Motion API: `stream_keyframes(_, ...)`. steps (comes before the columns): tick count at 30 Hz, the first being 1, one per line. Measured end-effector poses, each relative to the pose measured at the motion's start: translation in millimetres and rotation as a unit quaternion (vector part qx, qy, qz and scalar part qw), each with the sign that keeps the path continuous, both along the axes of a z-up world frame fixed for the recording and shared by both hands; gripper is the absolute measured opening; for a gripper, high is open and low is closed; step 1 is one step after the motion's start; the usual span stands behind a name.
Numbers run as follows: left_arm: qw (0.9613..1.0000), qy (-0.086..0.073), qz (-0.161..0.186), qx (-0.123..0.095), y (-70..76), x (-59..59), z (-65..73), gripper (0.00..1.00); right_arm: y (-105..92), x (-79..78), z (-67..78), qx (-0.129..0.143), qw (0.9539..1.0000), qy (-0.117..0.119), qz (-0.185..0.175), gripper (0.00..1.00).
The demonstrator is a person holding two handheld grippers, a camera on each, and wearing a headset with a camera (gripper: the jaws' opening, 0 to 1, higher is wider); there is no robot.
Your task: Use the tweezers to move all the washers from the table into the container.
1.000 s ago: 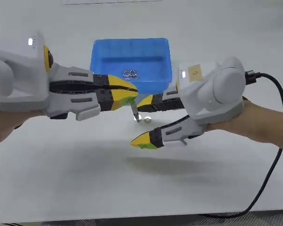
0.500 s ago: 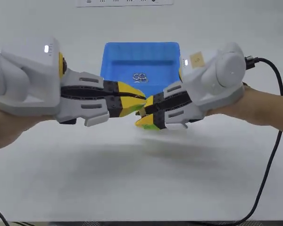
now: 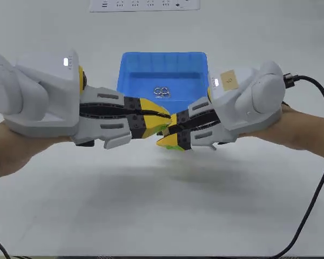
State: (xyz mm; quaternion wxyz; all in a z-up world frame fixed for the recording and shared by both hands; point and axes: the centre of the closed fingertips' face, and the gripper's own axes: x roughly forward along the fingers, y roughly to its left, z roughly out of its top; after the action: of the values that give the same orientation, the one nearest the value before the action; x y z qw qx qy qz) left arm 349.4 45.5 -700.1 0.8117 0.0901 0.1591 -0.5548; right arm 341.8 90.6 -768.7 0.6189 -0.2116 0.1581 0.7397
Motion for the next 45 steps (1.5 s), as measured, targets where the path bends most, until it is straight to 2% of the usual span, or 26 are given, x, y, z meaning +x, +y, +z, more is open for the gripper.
stream_keyframes(3, 1.0, 0.004, 0.002, 0.0, -0.6, -3.1, -0.3, 0.07, -0.7, -1.0, 0.3, 0.003, 0.9999, -0.01, -0.002, 0.09)
stream_keyframes(5, 0.9999, 0.009, 0.005, -0.006, -1.2, -5.0, 1.2, 0.11, -0.8, -0.2, 0.0, 0.004, 1.0, -0.006, -0.005, 0.09)
stream_keyframes(8, 0.9998, 0.008, 0.015, -0.01, -1.1, -6.9, 4.2, 0.15, -0.8, 1.9, -0.3, 0.005, 0.9999, -0.004, -0.009, 0.09)
stream_keyframes(12, 0.9995, 0.001, 0.028, -0.014, 6.4, -7.8, 8.7, 0.16, -0.7, 3.4, -0.6, -0.001, 0.9999, -0.011, -0.012, 0.09)
stream_keyframes(14, 0.9993, -0.002, 0.035, -0.014, 10.9, -8.5, 9.7, 0.17, 0.0, 2.6, 3.7, 0.005, 0.9998, -0.006, -0.017, 0.09)
stream_keyframes(16, 0.9987, -0.002, 0.047, -0.018, 14.8, -8.3, 11.1, 0.19, 0.3, 0.7, 8.7, 0.006, 0.9998, -0.008, -0.016, 0.09)
stream_keyframes(17, 0.998, 0.003, 0.056, -0.029, 15.3, -9.1, 13.9, 0.21, 0.8, -0.6, 13.2, 0.013, 0.9998, -0.003, -0.016, 0.09)
stream_keyframes(19, 0.9965, 0.003, 0.062, -0.056, 16.1, -11.1, 21.5, 0.24, 1.8, -2.6, 20.4, 0.026, 0.9995, 0.009, -0.018, 0.09)
stream_keyframes(23, 0.9956, -0.009, 0.077, -0.053, 28.3, -16.1, 27.2, 0.3, -1.9, -0.6, 31.8, 0.033, 0.9991, 0.007, -0.026, 0.09)
stream_keyframes(26, 0.9945, -0.01, 0.089, -0.055, 35.5, -18.4, 30.6, 0.37, -4.4, 0.5, 42.0, 0.04, 0.9986, 0.007, -0.035, 0.09)
stream_keyframes(28, 0.9933, -0.008, 0.097, -0.062, 40.3, -21.1, 32.9, 0.4, -6.2, 0.1, 49.7, 0.045, 0.9982, 0.003, -0.04, 0.09)
stream_keyframes(29, 0.9923, -0.006, 0.1, -0.073, 41.7, -23.9, 35.2, 0.42, -6.7, -0.2, 53.1, 0.047, 0.998, 0.002, -0.041, 0.09)
stream_keyframes(32, 0.9895, -0.01, 0.112, -0.09, 44.6, -27.4, 39.2, 0.51, -7.6, -0.2, 65.4, 0.057, 0.9974, -0.004, -0.045, 0.09)
stream_keyframes(34, 0.9883, -0.028, 0.124, -0.085, 47.7, -27.2, 40.5, 0.55, -8.1, 0.7, 72.6, 0.059, 0.9973, -0.01, -0.043, 0.09)
stream_keyframes(35, 0.9888, -0.037, 0.126, -0.071, 49.4, -27.9, 38.5, 0.56, -8.6, 2.2, 76.2, 0.057, 0.9974, -0.019, -0.039, 0.09)
stream_keyframes(37, 0.9899, -0.049, 0.125, -0.046, 51.5, -29.4, 34.0, 0.59, -8.7, 6.1, 83.7, 0.061, 0.9971, -0.022, -0.039, 0.09)
stream_keyframes(38, 0.9896, -0.05, 0.128, -0.042, 51.9, -29.4, 33.0, 0.62, -8.4, 8.5, 87.0, 0.064, 0.9969, -0.023, -0.04, 0.09)
stream_keyframes(41, 0.9869, -0.056, 0.144, -0.047, 55.1, -26.3, 33.7, 0.75, -5.1, 18.5, 99.1, 0.073, 0.9959, -0.028, -0.046, 0.09)
stream_keyframes(42, 0.9845, -0.061, 0.154, -0.058, 58.0, -24.1, 36.6, 0.76, -3.9, 21.4, 102.3, 0.076, 0.9955, -0.028, -0.048, 0.09)
stream_keyframes(45, 0.9822, -0.054, 0.167, -0.068, 63.9, -22.3, 36.4, 0.79, 1.1, 33.7, 110.9, 0.085, 0.9943, -0.036, -0.055, 0.09)
